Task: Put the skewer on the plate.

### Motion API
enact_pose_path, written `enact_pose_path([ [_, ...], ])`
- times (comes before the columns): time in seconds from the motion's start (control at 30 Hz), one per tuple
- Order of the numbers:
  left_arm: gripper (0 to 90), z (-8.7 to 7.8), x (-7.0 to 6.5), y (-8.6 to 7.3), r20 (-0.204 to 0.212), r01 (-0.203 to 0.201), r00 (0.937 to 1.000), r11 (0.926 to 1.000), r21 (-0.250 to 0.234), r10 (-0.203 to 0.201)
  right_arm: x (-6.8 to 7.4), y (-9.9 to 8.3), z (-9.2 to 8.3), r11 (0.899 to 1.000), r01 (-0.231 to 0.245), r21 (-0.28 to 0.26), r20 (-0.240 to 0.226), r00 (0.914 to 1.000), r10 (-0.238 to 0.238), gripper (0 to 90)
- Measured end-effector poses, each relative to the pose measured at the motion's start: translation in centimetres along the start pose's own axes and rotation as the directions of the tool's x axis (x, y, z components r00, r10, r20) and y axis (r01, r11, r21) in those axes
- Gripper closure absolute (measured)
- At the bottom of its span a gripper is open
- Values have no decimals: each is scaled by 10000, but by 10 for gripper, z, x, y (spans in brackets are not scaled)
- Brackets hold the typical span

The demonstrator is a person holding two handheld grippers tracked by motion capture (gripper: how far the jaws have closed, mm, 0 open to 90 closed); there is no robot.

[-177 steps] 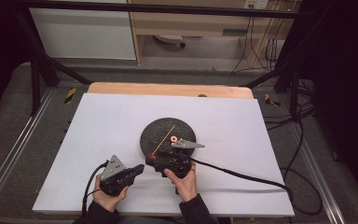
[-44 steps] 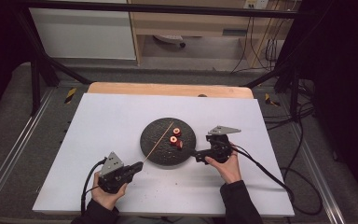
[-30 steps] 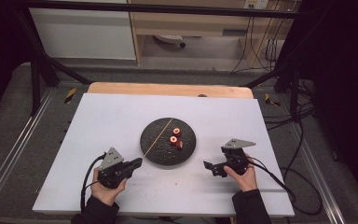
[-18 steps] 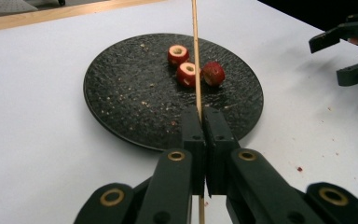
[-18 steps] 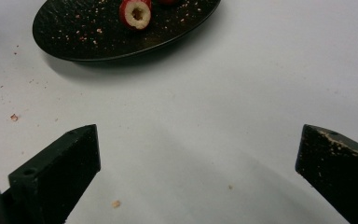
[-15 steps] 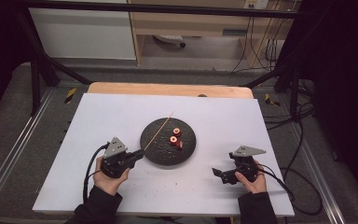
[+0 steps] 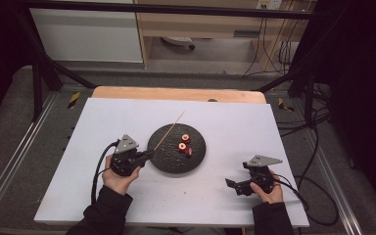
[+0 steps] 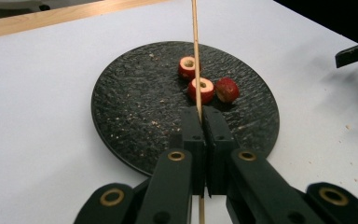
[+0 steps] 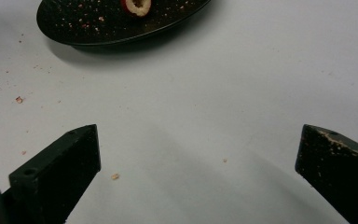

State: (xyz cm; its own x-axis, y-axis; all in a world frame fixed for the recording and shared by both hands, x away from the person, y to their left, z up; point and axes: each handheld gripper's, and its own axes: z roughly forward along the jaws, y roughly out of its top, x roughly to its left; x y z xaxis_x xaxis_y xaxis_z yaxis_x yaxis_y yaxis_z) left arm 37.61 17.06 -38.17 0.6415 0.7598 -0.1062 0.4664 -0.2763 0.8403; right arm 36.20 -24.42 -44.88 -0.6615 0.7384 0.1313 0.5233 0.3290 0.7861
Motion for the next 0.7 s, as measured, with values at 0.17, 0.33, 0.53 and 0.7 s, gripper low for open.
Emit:
enact_pose_path([
  [0.17, 883, 10, 0, 6, -178, -10, 9998, 9999, 148, 12, 0, -1, -1, 10000, -90, -23, -30, 10000, 90, 9],
  [0.33, 883, 20, 1, 11, -267, 69, 9996, 9996, 269, -61, -1, -2, -1, 9999, -101, -34, -49, 9999, 101, 10],
  [0.53, 883, 34, 2, 16, -532, 113, 9985, 9987, 504, -86, -2, -2, -2, 10000, -94, -24, -19, 10000, 94, 10],
  [0.7, 883, 47, 4, 15, -698, 209, 9974, 9971, 733, -158, -2, -3, -2, 9999, -133, 5, 2, 9999, 133, 10],
])
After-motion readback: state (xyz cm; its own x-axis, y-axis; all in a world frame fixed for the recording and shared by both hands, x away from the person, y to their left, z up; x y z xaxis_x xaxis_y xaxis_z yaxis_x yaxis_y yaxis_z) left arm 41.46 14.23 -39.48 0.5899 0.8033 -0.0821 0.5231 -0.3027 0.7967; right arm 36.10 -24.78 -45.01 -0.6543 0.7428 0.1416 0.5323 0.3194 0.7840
